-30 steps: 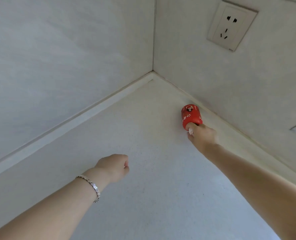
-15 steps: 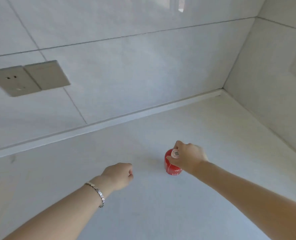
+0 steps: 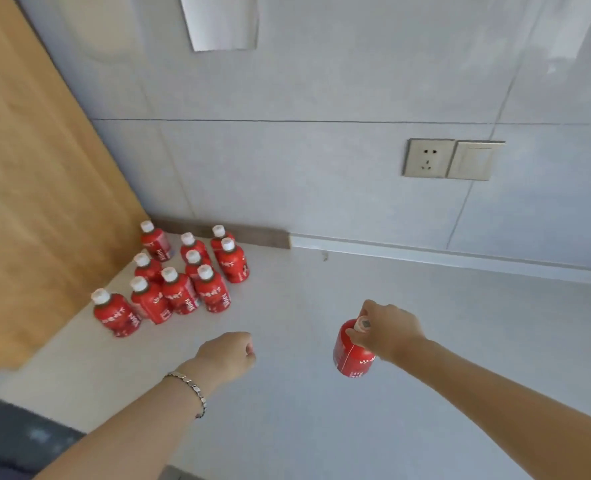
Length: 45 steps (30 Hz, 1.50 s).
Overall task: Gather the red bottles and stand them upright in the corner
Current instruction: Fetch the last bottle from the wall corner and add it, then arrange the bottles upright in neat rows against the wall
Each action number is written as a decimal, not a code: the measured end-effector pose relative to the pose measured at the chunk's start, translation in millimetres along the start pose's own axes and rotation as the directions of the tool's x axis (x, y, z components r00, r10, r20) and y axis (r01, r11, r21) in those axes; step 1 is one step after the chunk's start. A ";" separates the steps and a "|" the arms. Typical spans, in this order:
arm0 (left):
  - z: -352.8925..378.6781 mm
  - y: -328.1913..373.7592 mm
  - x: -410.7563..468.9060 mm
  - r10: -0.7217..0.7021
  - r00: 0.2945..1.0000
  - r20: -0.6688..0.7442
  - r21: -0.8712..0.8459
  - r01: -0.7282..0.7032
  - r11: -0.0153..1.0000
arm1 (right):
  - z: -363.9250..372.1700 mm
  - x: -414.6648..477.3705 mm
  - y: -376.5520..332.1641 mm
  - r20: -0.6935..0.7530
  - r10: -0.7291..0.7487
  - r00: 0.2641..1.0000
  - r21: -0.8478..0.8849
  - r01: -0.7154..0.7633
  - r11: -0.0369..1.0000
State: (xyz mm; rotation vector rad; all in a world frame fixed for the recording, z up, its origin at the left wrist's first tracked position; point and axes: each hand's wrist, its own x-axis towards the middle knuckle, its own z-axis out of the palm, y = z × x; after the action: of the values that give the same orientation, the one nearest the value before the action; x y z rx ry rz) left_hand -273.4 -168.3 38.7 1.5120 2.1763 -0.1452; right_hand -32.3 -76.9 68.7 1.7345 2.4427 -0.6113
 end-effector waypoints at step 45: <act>-208.2 -376.7 307.6 -0.038 0.972 -0.230 -0.079 0.020 0.997 | 53.4 324.5 -414.9 -0.035 0.052 0.998 -0.017 -0.052 0.998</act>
State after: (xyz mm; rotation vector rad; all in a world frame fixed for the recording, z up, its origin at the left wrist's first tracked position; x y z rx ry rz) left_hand -766.0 23.3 16.6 1.5196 2.3559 0.1097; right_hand -538.0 76.5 37.1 1.8103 2.4093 -0.5569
